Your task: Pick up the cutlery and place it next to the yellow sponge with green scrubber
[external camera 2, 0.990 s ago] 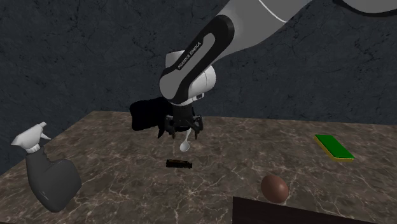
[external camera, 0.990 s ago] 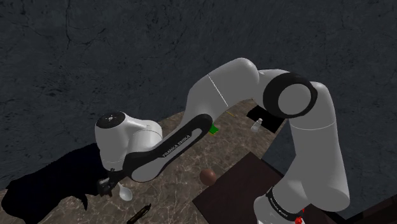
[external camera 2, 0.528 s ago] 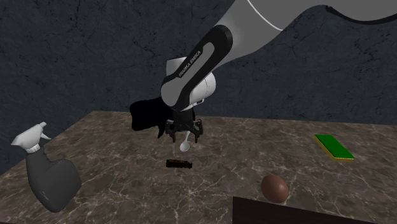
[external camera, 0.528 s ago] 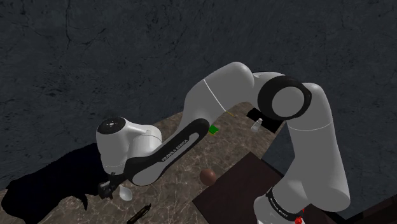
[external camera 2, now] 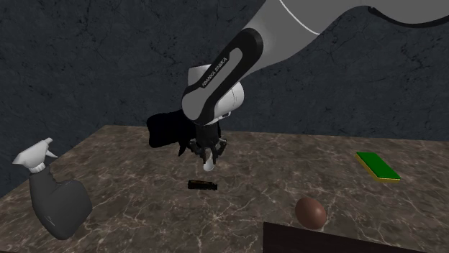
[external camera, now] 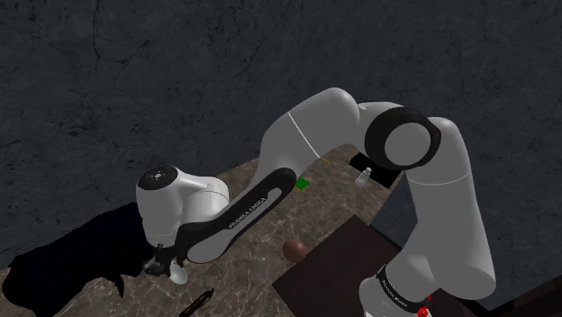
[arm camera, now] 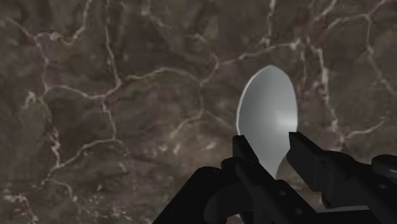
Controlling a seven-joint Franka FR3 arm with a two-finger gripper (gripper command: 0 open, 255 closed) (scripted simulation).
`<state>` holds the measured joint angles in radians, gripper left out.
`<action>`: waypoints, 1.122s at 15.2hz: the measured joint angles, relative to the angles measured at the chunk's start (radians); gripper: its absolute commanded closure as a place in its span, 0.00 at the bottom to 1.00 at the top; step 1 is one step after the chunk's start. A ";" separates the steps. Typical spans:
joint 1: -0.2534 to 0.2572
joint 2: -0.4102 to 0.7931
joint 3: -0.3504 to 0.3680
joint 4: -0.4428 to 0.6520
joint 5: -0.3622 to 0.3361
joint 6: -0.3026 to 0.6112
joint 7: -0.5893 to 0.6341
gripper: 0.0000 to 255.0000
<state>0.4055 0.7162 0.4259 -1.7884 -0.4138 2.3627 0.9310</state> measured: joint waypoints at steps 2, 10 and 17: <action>0.000 0.000 0.000 0.000 0.000 0.000 0.000 1.00; -0.013 -0.041 0.017 -0.011 0.019 -0.030 -0.010 1.00; -0.032 -0.107 0.045 -0.014 0.053 -0.090 -0.029 1.00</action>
<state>0.3732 0.6090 0.4710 -1.8028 -0.3608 2.2726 0.9015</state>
